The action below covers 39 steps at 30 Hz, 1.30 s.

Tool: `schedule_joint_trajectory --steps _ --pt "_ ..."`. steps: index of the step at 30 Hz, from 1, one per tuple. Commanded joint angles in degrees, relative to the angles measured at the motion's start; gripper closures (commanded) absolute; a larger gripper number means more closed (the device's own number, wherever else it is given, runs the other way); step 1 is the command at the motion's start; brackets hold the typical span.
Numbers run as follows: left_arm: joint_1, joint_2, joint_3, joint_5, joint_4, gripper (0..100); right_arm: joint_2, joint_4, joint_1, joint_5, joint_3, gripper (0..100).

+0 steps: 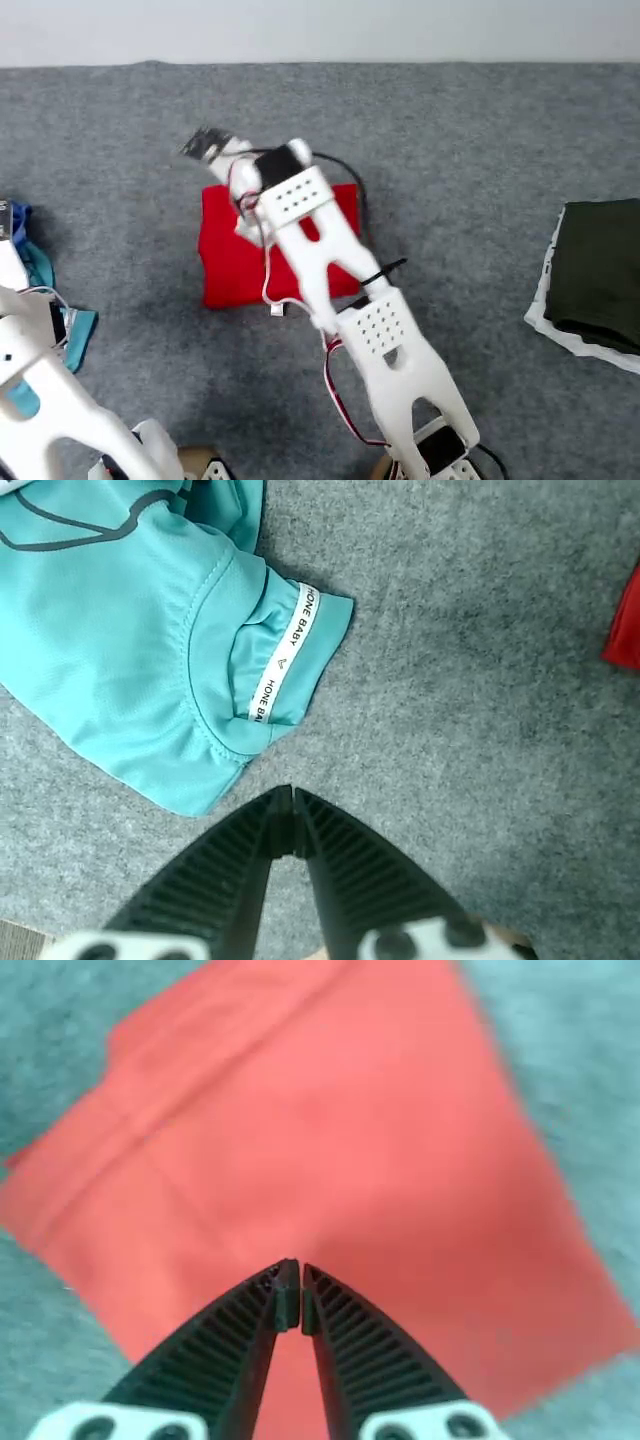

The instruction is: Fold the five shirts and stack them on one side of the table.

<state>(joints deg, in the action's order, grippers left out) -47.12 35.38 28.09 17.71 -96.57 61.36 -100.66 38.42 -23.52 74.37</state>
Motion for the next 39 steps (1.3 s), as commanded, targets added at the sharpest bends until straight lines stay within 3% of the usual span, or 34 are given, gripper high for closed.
schedule_joint_trajectory --steps 1,7,14,25,33,39 --pt "0.4 1.0 -0.2 -0.4 1.1 99 0.5 -2.2 5.5 -0.4 2.0 98.8" --pt "0.4 1.0 -0.2 -0.4 1.1 99 1.8 -2.2 11.1 -0.4 2.8 98.8" --pt "0.4 1.2 -0.4 -0.4 1.1 99 -10.2 -2.4 4.3 -0.2 2.0 98.8" --pt "0.4 1.2 -0.4 -0.4 1.1 99 -32.3 -2.2 -5.8 2.5 -36.1 98.8" --pt "0.4 1.1 -0.1 -0.5 1.1 99 -27.4 2.2 -9.1 4.6 -49.6 98.8" --pt "0.4 1.2 -0.1 -0.5 1.1 99 -22.5 1.5 -8.7 4.5 -44.3 98.8"
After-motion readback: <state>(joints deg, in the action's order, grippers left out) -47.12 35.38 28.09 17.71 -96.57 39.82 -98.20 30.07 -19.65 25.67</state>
